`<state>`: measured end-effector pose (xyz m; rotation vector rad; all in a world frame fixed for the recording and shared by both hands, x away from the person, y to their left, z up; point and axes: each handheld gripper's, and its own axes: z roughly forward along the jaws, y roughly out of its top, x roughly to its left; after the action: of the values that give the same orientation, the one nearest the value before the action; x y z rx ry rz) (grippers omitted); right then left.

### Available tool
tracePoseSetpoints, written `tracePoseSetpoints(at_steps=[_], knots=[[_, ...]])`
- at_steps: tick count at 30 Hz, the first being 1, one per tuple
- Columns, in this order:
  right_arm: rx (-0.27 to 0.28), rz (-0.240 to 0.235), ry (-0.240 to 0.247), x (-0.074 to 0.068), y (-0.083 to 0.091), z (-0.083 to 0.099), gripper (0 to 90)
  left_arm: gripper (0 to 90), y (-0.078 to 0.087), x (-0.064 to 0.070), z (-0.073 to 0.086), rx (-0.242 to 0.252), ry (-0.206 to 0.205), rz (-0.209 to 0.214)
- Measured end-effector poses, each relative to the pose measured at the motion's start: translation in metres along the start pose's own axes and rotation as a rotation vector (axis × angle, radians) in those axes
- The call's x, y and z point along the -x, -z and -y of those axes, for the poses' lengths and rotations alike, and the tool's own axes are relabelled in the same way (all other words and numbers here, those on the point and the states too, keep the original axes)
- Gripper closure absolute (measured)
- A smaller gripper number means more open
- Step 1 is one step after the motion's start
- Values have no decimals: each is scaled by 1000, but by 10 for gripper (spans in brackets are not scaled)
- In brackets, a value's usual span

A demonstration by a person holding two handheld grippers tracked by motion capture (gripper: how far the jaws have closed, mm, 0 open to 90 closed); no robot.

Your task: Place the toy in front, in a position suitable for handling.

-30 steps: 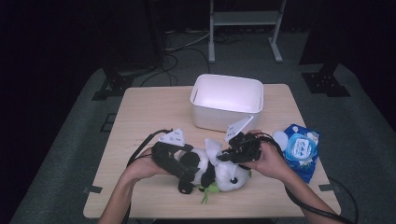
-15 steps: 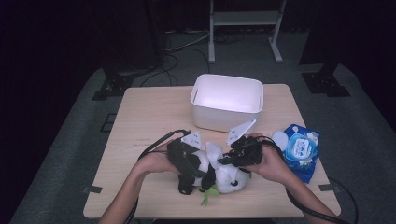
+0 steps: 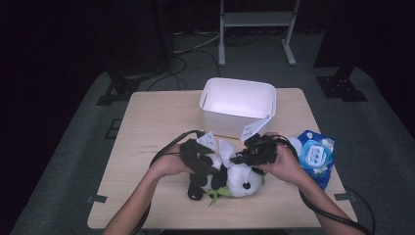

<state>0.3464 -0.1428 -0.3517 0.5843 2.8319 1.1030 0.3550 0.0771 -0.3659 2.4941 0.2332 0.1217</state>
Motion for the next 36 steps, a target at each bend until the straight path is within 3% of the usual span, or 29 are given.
tracePoseSetpoints(at_steps=[1, 2, 4, 5, 6, 8, 10, 13, 15, 19, 22, 27, 31, 36], knots=[[-5, 9, 1, 2, 0, -2, 832, 366, 0, 0, 0, 0, 0, 0], [-8, 18, -1, 4, 0, -4, 832, 368, 0, -2, -2, 8, -10, -35], [-11, 34, -3, 9, 0, -8, 832, 370, 0, -5, -4, 10, -23, -75], [-12, 40, -4, 11, 0, -10, 831, 371, 0, -5, -4, 10, -23, -75], [-13, 48, -8, 14, 0, -12, 832, 371, 0, -9, -6, 7, -38, -114], [-13, 58, -17, 20, -1, -15, 831, 370, -1, -14, -7, 3, -62, -146], [-12, 60, -27, 26, -4, -18, 832, 368, -1, -18, -6, 4, -65, -153], [-32, 34, -37, 28, -8, -20, 832, 353, 0, -15, -2, 21, -71, -138], [-41, 21, -15, 26, -7, -21, 832, 336, 1, -10, 1, 35, -66, -136], [3, 20, -26, 24, 0, -23, 831, 314, 3, -1, 6, 61, -58, -130], [-7, 21, -26, 23, -4, -23, 831, 298, 5, 8, 10, 84, -42, -105], [-48, 3, -6, 12, -21, -18, 831, 239, 10, 10, 13, 113, -9, -69], [-47, -13, 0, 7, -19, -12, 832, 187, 16, 11, 14, 149, 33, -21], [-55, -25, -8, -2, -15, -1, 833, 128, 22, 15, 14, 147, 41, -5]])
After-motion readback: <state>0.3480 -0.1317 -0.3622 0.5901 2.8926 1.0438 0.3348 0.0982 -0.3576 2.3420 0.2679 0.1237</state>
